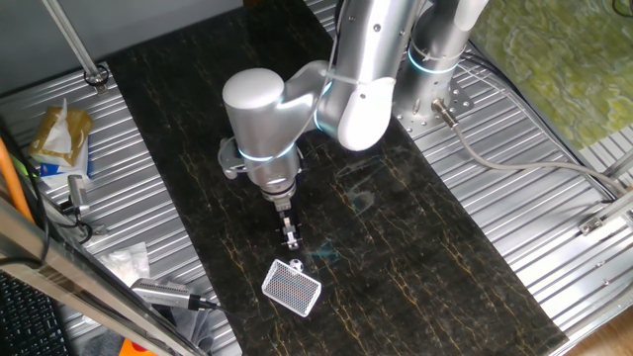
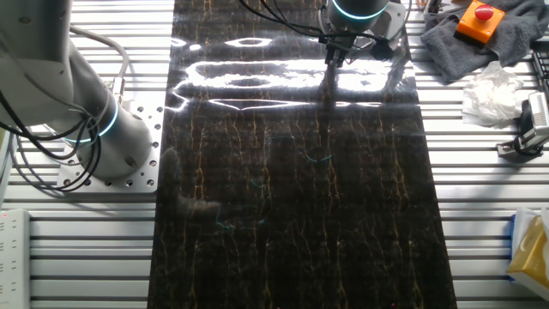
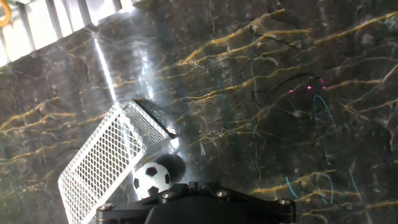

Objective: Push the soccer ball into the goal

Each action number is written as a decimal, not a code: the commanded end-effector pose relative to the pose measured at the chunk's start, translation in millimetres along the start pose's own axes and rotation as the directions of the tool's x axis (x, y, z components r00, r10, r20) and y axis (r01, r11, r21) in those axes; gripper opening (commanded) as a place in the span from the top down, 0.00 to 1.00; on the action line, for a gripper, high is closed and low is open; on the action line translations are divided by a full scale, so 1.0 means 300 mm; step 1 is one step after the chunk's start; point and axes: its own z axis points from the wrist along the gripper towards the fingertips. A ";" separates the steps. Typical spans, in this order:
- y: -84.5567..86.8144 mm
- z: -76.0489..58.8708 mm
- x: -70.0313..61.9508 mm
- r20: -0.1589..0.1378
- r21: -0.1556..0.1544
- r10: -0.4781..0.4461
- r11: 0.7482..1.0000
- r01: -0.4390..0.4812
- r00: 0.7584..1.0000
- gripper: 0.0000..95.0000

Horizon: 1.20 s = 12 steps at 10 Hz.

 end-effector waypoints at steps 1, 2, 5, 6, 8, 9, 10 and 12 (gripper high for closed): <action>0.002 -0.011 0.008 -0.017 0.007 -0.009 1.000 0.009 1.000 1.00; 0.003 -0.013 0.009 -0.021 0.018 -0.010 1.000 0.010 1.000 1.00; 0.003 -0.013 0.009 -0.029 0.099 -0.087 0.991 0.089 0.996 1.00; 0.003 -0.013 0.009 -0.036 0.141 -0.124 0.982 0.128 0.992 1.00; 0.003 -0.013 0.009 -0.041 0.193 -0.190 0.962 0.195 0.981 1.00; 0.003 -0.013 0.009 -0.052 0.209 -0.224 0.951 0.230 0.973 1.00; 0.003 -0.013 0.009 -0.063 0.219 -0.249 0.941 0.257 0.966 1.00; 0.003 -0.013 0.009 -0.089 0.213 -0.301 0.926 0.313 0.950 1.00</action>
